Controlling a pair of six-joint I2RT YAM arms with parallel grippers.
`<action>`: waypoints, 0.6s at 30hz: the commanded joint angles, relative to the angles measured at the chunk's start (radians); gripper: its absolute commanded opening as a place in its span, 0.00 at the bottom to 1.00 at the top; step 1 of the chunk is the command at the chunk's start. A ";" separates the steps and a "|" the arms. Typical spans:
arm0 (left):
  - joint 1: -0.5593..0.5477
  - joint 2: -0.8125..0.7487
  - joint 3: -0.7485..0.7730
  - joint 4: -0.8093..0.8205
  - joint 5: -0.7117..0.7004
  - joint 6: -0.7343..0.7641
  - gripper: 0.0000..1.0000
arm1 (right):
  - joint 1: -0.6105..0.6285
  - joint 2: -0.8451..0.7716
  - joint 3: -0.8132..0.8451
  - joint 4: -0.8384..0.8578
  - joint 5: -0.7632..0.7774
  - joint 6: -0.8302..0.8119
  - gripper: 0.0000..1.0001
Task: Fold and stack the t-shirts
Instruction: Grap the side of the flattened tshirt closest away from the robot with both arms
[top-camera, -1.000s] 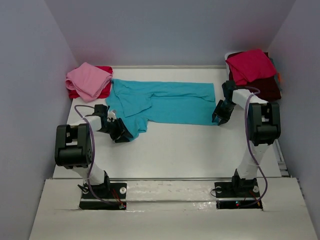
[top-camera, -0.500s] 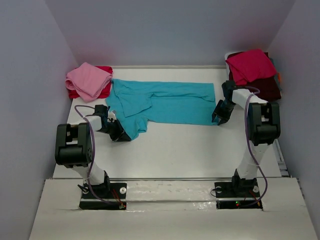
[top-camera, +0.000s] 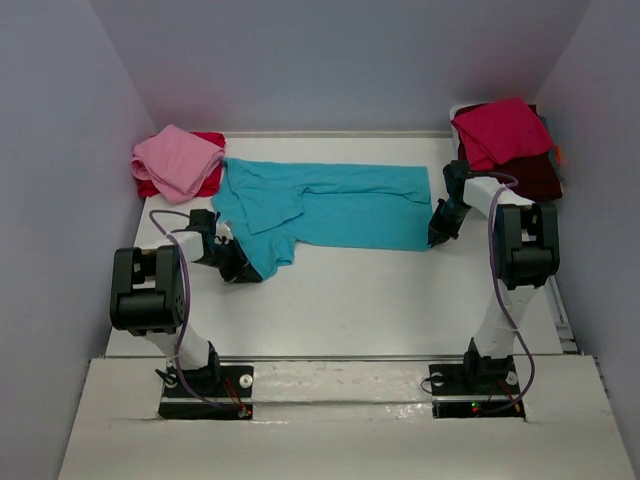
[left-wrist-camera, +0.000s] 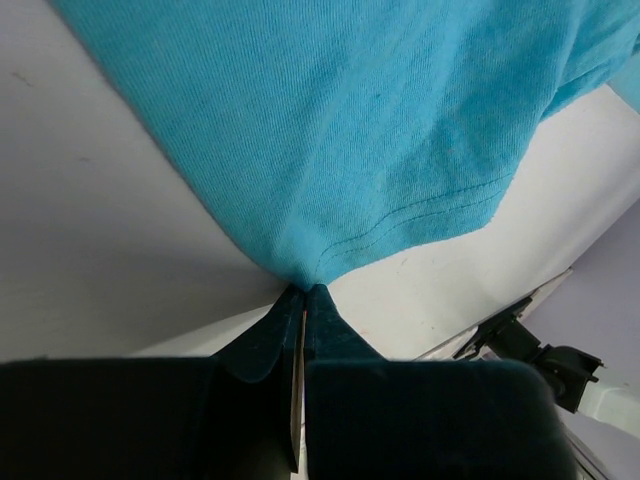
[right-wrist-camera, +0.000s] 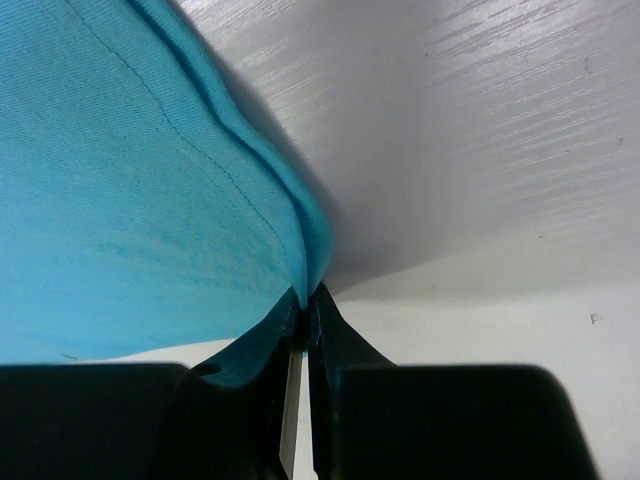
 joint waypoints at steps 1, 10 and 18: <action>-0.002 -0.019 0.015 -0.003 -0.095 0.032 0.06 | -0.013 0.003 0.029 0.053 0.031 -0.001 0.10; -0.002 -0.134 0.056 -0.038 -0.191 0.044 0.06 | -0.013 -0.025 0.043 0.021 0.028 -0.001 0.10; -0.002 -0.215 0.116 -0.053 -0.233 0.046 0.06 | -0.013 -0.038 0.089 -0.021 0.036 -0.018 0.10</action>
